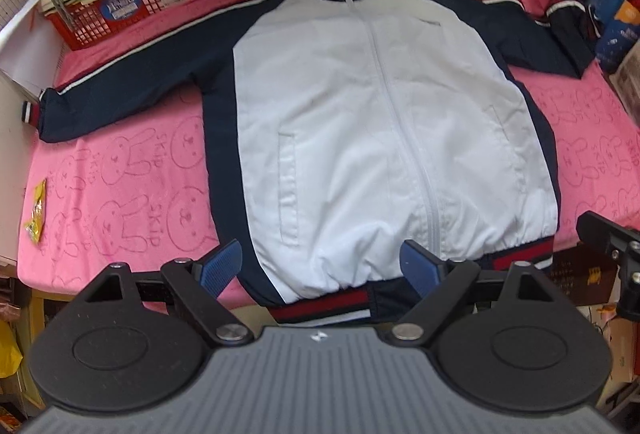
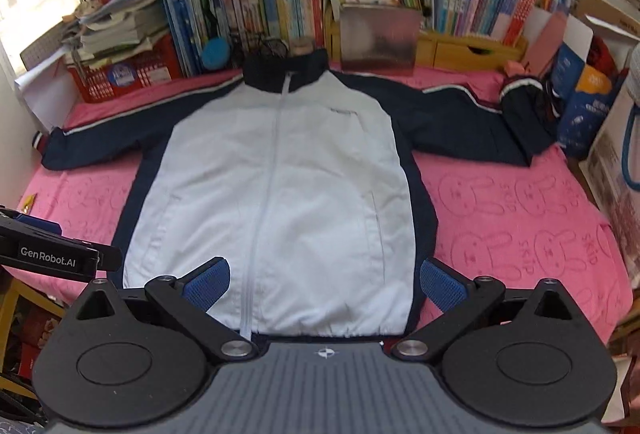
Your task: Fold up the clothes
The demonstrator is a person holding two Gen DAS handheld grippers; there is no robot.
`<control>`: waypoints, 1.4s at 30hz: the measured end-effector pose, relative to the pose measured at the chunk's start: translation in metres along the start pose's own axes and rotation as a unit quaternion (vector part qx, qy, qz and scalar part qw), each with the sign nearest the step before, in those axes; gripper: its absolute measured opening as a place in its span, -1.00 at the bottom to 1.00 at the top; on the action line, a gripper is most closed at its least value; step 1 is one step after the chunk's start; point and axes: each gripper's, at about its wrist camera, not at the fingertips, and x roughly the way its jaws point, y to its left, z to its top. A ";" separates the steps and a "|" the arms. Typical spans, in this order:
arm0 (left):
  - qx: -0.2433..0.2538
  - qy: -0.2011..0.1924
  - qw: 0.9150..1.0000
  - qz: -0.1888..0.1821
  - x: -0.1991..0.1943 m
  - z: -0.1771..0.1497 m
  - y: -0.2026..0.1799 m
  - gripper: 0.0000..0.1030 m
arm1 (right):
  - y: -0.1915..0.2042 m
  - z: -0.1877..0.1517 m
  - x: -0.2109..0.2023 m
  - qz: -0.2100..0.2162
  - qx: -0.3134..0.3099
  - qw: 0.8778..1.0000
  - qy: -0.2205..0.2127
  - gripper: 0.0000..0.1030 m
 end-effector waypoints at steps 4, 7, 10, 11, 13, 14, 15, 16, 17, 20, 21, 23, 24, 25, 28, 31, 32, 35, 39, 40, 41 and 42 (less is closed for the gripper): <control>-0.005 -0.004 1.000 -0.001 0.000 0.007 -0.006 0.71 | -0.014 0.005 -0.004 -0.028 -0.003 0.999 -0.030 1.00; -0.015 -0.005 1.000 0.004 0.003 0.017 -0.010 0.71 | -0.049 0.022 0.002 -0.084 0.003 0.994 -0.073 1.00; -0.031 -0.001 0.999 0.022 0.011 0.030 -0.013 0.71 | -0.104 0.048 0.016 -0.134 0.040 0.984 -0.114 0.98; -0.038 0.001 0.999 0.029 0.013 0.036 -0.014 0.71 | -0.130 0.058 0.024 -0.144 0.059 0.980 -0.126 0.96; -0.054 0.005 0.998 0.041 0.019 0.047 -0.015 0.71 | -0.177 0.077 0.044 -0.163 0.089 0.972 -0.146 0.91; -0.059 0.009 0.997 0.049 0.023 0.053 -0.017 0.71 | -0.200 0.087 0.057 -0.174 0.098 0.968 -0.150 0.87; -0.063 0.015 0.996 0.056 0.028 0.059 -0.020 0.71 | -0.222 0.096 0.071 -0.186 0.106 0.964 -0.154 0.80; -0.066 0.021 0.996 0.063 0.033 0.066 -0.024 0.71 | -0.239 0.107 0.086 -0.194 0.112 0.962 -0.155 0.71; -0.070 0.027 0.995 0.070 0.037 0.072 -0.027 0.71 | -0.254 0.119 0.104 -0.199 0.117 0.961 -0.151 0.64; -0.079 0.045 0.992 0.089 0.052 0.090 -0.037 0.71 | -0.291 0.145 0.160 -0.202 0.107 0.966 -0.119 0.22; -0.081 0.053 0.991 0.092 0.059 0.096 -0.042 0.71 | -0.297 0.150 0.177 -0.207 0.096 0.967 -0.108 0.02; -0.077 0.067 0.990 0.094 0.068 0.105 -0.052 0.71 | -0.306 0.158 0.209 -0.220 0.069 0.969 -0.088 -0.22; -0.073 0.073 0.990 0.093 0.073 0.109 -0.056 0.71 | -0.307 0.161 0.219 -0.231 0.059 0.967 -0.089 -0.28; -0.067 0.079 0.990 0.093 0.077 0.111 -0.061 0.71 | -0.308 0.163 0.227 -0.243 0.050 0.964 -0.093 -0.30; -0.057 0.100 0.989 0.095 0.090 0.115 -0.070 0.71 | -0.310 0.171 0.253 -0.279 0.021 0.954 -0.103 -0.29; -0.055 0.116 0.987 0.096 0.101 0.118 -0.072 0.71 | -0.313 0.180 0.264 -0.281 0.025 0.955 -0.090 -0.63; -0.056 0.118 0.987 0.096 0.103 0.119 -0.071 0.71 | -0.315 0.183 0.268 -0.281 0.027 0.955 -0.085 -0.90; -0.064 0.117 0.986 0.095 0.105 0.123 -0.064 0.71 | -0.309 0.194 0.265 -0.263 0.039 0.960 -0.088 -0.92; -0.086 0.110 0.986 0.090 0.109 0.128 -0.047 0.71 | -0.236 0.214 0.210 -0.132 0.036 0.977 -0.161 -0.92; -0.090 0.106 0.987 0.086 0.109 0.129 -0.042 0.71 | -0.205 0.218 0.201 -0.087 0.022 0.981 -0.172 -0.93; -0.094 0.102 0.987 0.083 0.109 0.130 -0.036 0.71 | -0.174 0.222 0.193 -0.041 0.007 0.982 -0.182 -0.93; -0.097 0.098 0.987 0.079 0.110 0.131 -0.030 0.71 | -0.140 0.224 0.191 0.008 -0.008 0.983 -0.183 -0.93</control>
